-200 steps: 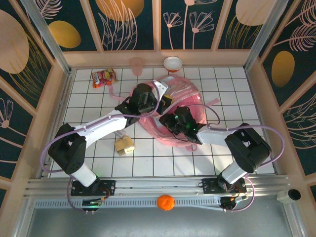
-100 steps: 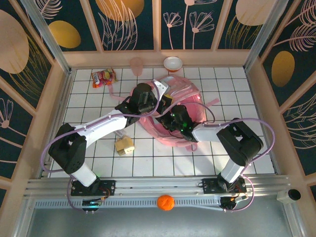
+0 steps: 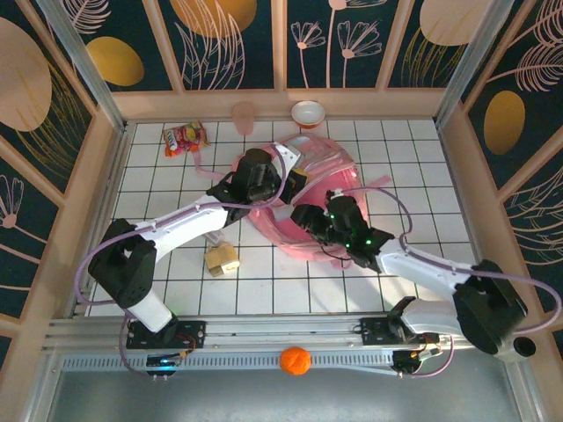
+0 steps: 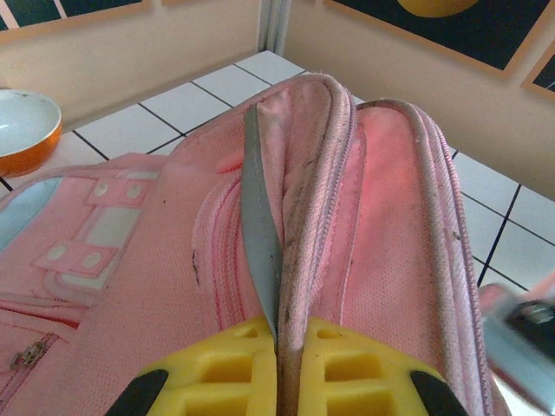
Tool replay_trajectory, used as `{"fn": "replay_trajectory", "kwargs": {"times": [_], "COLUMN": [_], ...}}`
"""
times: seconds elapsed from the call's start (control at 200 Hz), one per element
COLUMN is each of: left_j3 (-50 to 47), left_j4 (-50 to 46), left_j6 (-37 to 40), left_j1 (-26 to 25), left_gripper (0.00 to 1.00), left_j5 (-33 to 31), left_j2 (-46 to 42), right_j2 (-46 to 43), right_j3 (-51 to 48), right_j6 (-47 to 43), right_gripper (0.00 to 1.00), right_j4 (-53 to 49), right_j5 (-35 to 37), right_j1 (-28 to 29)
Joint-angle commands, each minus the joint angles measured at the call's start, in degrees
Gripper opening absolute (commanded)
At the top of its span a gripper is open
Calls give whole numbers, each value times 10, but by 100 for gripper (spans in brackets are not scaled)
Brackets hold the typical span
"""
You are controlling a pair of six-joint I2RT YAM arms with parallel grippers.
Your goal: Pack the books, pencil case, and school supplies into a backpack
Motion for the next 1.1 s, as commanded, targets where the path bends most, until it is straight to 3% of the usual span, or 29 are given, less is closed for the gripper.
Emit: {"fn": "replay_trajectory", "kwargs": {"times": [0.0, 0.285, 0.5, 0.566, 0.721, 0.796, 0.946, 1.096], "left_j3": [22, -6, -44, -53, -85, -96, -81, -66], "left_j4": [44, -2, -22, -27, 1, 9, -64, -154], "left_j6": [15, 47, 68, 66, -1, -51, -150, -225], "left_j1": [4, 3, -9, -15, -15, -7, 46, 114], "left_gripper": [0, 0, 5, 15, 62, 76, 88, 95], "left_j5": [-31, -49, -11, -2, 8, 6, 13, 18], "left_j2": [9, 18, 20, 27, 7, -16, -47, -68], "right_j2": [-48, -157, -211, -213, -200, -189, -162, -111], "right_j3": [20, 101, 138, 139, 134, 132, 130, 123], "right_j6": [-46, -85, -105, -113, -148, -177, -300, -486], "right_gripper": [52, 52, 53, 52, 53, 54, 59, 64], "right_j4": [-156, -373, -419, -414, -374, -350, -265, -160], "right_j5": [36, 97, 146, 149, 140, 137, 118, 55], "right_j1": [1, -1, -2, -4, -5, -4, 11, 41]}}
